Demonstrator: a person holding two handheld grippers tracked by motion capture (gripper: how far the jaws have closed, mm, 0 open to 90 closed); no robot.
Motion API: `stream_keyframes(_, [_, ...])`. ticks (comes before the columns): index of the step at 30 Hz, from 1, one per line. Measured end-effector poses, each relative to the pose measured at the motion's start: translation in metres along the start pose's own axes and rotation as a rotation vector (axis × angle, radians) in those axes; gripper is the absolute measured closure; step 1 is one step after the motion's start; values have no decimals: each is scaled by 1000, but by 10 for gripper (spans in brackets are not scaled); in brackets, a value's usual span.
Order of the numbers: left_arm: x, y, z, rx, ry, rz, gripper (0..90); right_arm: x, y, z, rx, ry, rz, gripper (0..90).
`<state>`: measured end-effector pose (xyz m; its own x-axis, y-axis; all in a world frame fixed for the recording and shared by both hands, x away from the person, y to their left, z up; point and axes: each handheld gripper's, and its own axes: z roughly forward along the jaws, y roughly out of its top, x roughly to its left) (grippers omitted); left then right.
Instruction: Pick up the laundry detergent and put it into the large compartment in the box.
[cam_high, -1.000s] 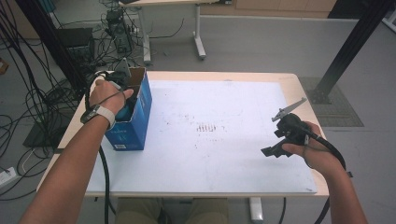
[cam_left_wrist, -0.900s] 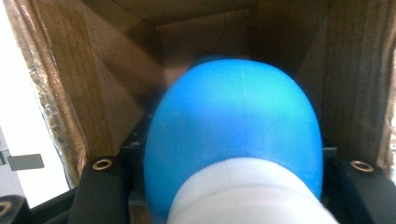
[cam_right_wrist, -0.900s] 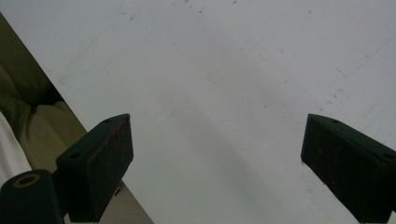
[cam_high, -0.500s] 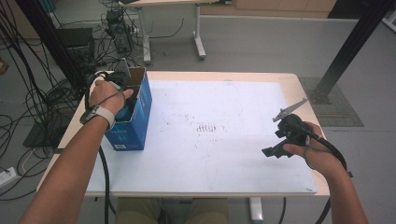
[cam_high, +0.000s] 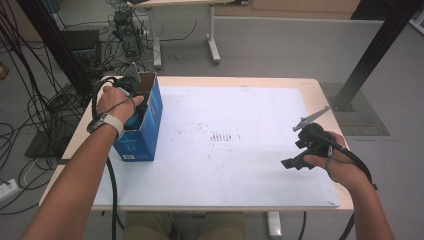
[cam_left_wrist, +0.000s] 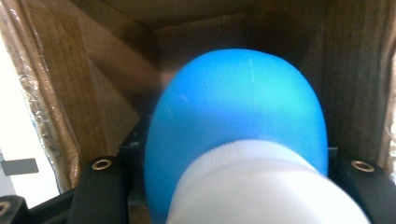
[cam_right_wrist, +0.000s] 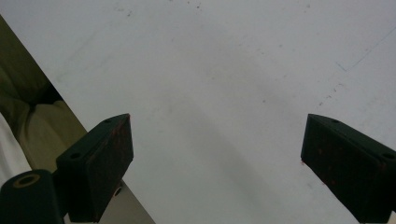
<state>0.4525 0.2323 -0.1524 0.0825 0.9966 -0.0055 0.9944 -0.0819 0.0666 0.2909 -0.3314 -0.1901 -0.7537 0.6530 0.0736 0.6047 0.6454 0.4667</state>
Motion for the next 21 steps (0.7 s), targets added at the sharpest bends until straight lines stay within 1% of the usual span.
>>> stream_keyframes(2, [1, 1, 0, 3, -3, -1, 377, 0, 0, -1, -2, 0, 1, 91])
stream_keyframes(4, [2, 0, 0, 3, -5, -4, 345, 0, 0, 0, -2, -1, -3, 91])
stream_keyframes(5, [3, 0, 0, 2, -5, -5, 345, 0, 0, 0, -2, -1, -3, 91])
stream_keyframes(6, [4, 0, 0, 3, -5, -8, 325, -2, 1, 1, -5, 3, -18, 91])
stream_keyframes(7, [4, 0, 0, 3, -5, -8, 314, -2, 1, 1, -5, 3, -18, 91])
stream_keyframes(8, [4, 0, 0, 3, -5, -9, 314, -1, 2, 1, 2, 1, -5, 91])
stream_keyframes(9, [5, 0, 0, 4, -7, -8, 307, -2, 2, 2, -1, 3, -20, 91])
stream_keyframes(10, [6, 0, 0, 5, -10, -9, 305, -2, 2, 2, -2, 4, -22, 91])
stream_keyframes(11, [7, 1, 0, 6, -14, -9, 300, 0, 3, 2, 1, 3, -6, 91])
stream_keyframes(12, [7, 1, 0, 6, -17, -7, 296, -2, 2, 2, -4, 5, -23, 91])
stream_keyframes(15, [7, 0, 0, 0, -16, -2, 293, -1, 4, 2, -1, 5, -22, 91])
stream_keyframes(16, [7, 0, 0, 2, -17, 1, 293, 0, 4, 2, 2, 4, -8, 91])
stream_keyframes(17, [7, 0, 0, 4, -19, 3, 290, 0, 4, 2, 3, 3, -8, 91])
stream_keyframes(18, [8, 0, 0, 6, -21, 4, 289, -1, 4, 2, 0, 4, -25, 92])
stream_keyframes(19, [9, 1, 0, 6, -23, 4, 289, 1, 4, 2, 4, 3, -9, 95])
stream_keyframes(20, [10, 0, 0, 5, -25, 5, 288, -1, 4, 2, 0, 4, -28, 95])
stream_keyframes(21, [10, 0, 0, 5, -25, 6, 288, 0, 4, 2, 1, 3, -15, 95])
